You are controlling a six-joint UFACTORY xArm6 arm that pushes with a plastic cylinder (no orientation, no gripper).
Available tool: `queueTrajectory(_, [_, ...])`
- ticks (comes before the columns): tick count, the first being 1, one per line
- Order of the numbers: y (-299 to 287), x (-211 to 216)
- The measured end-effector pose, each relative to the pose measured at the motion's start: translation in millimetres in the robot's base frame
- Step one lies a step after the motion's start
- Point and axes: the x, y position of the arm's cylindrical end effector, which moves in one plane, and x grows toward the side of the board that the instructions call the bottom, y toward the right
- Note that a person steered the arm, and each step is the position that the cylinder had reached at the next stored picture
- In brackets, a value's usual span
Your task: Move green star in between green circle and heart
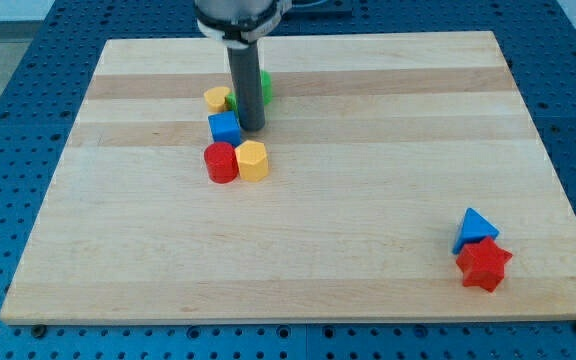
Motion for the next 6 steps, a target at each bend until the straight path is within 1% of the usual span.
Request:
queueTrajectory(1, [18, -43])
queueTrajectory(2, [21, -56])
queueTrajectory(3, [20, -43])
queueTrajectory(4, [4, -33])
queueTrajectory(6, [-46, -22])
